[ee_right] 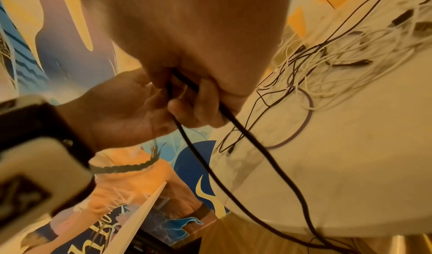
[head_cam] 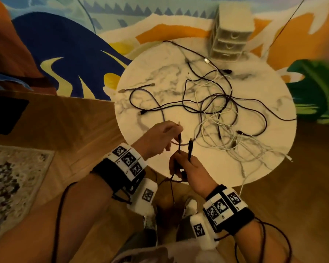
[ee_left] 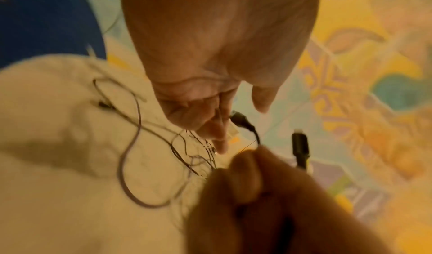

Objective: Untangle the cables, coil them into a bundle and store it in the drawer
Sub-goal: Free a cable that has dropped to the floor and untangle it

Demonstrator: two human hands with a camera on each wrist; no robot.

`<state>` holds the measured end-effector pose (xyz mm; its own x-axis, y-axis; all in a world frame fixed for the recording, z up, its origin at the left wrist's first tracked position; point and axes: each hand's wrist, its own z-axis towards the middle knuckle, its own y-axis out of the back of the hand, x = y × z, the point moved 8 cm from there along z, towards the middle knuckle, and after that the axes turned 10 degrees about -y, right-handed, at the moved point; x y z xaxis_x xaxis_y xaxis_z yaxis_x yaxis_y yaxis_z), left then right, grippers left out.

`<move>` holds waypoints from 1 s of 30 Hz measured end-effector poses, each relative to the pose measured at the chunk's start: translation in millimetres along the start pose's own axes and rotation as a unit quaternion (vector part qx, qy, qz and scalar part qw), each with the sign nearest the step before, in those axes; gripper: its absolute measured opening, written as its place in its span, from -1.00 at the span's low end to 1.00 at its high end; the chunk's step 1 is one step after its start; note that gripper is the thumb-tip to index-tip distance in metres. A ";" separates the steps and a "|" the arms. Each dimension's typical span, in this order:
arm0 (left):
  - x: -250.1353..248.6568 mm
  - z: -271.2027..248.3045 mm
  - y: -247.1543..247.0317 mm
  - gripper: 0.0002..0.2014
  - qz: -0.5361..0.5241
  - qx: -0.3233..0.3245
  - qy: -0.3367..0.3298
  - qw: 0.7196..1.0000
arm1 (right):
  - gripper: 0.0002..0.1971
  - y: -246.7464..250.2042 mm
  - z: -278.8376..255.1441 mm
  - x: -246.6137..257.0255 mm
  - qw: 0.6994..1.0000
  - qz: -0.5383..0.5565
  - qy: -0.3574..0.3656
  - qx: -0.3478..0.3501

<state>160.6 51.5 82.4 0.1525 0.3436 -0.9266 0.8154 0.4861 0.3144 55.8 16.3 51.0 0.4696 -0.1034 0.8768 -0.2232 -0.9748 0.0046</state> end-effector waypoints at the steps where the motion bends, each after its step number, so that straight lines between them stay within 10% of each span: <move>1: -3.4 2.3 -10.3 -0.73 -0.043 0.013 0.009 0.999 | -0.58 0.1 -3.6 -2.0 1.000 0.004 -0.001 0.002; 25: -114.8 56.4 -194.0 -0.81 0.171 0.008 -0.174 0.970 | -0.67 184.3 -48.7 -13.9 0.994 0.068 0.020 -0.081; 30: -138.2 66.2 -212.9 -0.80 0.122 0.117 -0.164 0.972 | -0.60 184.7 -49.1 -26.0 0.997 0.048 -0.061 -0.001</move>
<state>2.9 -152.6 129.9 0.4960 0.1327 -0.8581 0.8316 0.2119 0.5134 -39.5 -151.4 52.6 0.5470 -0.2199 0.8077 -0.2746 -0.9586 -0.0750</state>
